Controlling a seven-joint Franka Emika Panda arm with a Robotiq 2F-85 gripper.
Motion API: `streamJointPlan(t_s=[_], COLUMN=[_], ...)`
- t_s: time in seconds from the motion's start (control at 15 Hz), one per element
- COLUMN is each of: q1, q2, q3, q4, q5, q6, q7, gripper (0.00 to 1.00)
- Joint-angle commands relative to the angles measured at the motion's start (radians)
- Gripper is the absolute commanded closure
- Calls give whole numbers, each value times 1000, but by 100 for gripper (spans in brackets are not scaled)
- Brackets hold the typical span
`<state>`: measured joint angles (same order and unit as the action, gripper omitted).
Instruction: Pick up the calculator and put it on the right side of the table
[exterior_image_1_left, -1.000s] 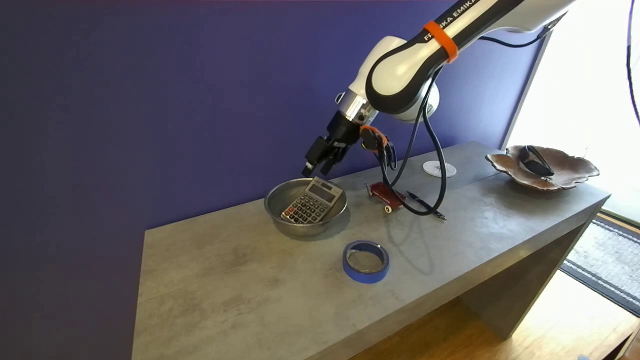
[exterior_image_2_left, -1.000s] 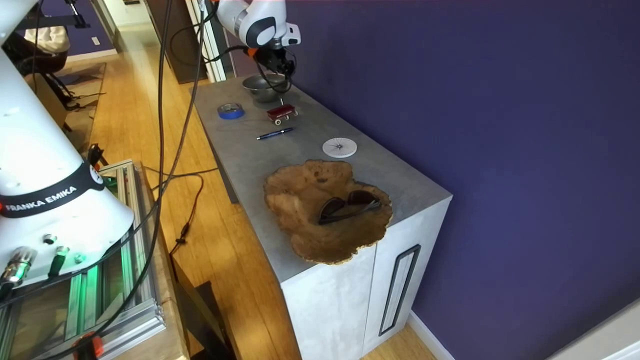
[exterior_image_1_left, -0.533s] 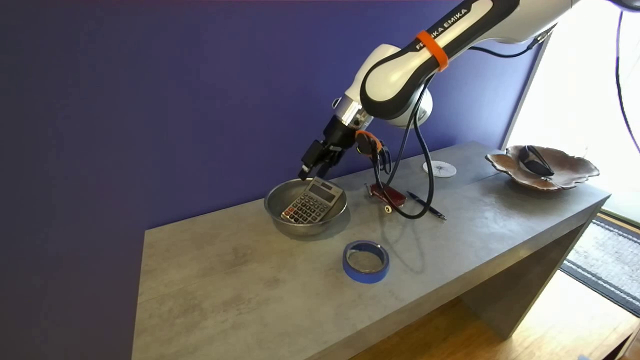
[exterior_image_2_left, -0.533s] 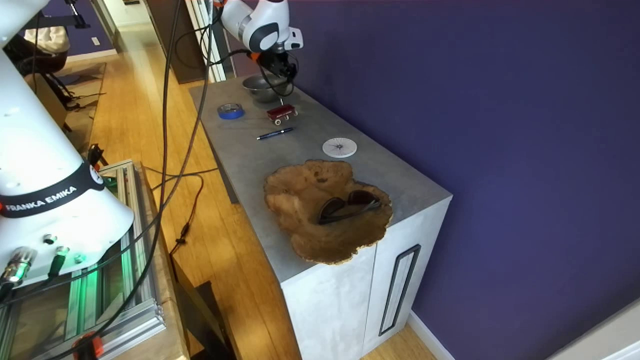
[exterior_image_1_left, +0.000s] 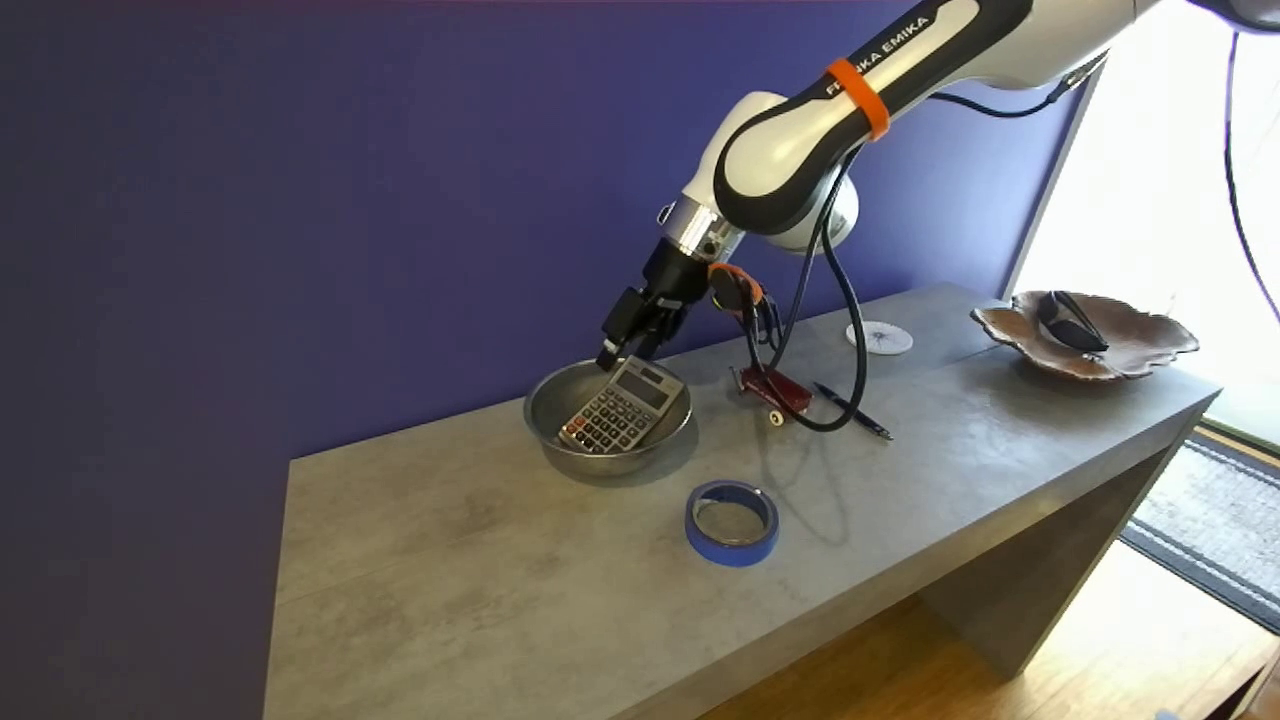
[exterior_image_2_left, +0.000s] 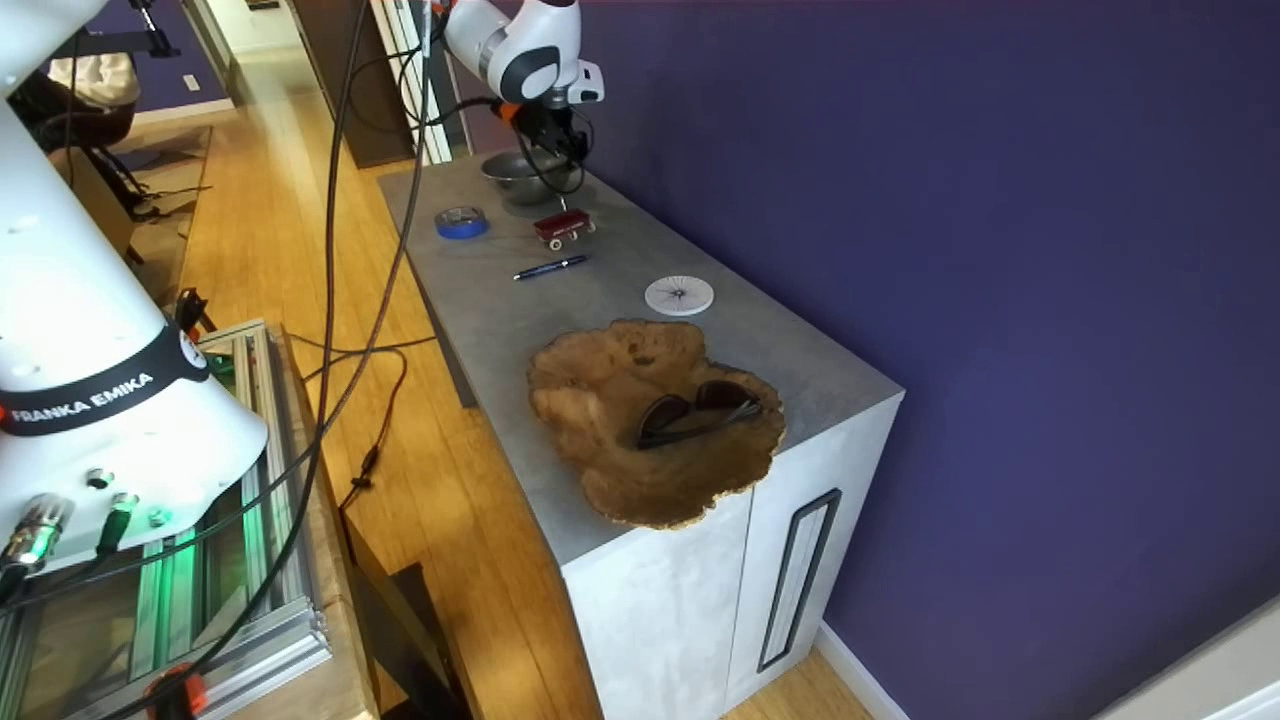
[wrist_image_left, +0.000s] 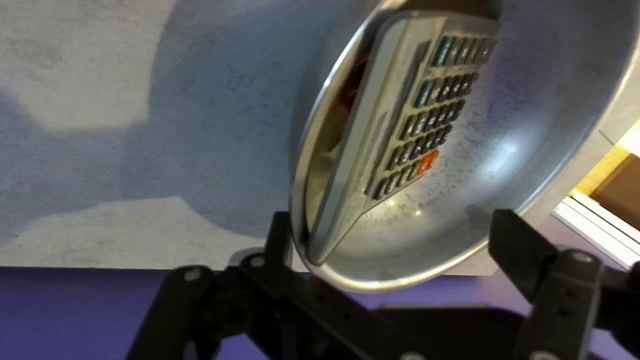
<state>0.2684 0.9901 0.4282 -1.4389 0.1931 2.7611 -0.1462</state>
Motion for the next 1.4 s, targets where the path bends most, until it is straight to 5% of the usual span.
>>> streamJointPlan(t_s=[0.0, 1.33], q1=[-22, -17], q2=[10, 6], q3=[46, 75], q4=[32, 48], q5=[13, 30], q6=[-50, -109], q7=[-15, -12], gripper=[0, 0])
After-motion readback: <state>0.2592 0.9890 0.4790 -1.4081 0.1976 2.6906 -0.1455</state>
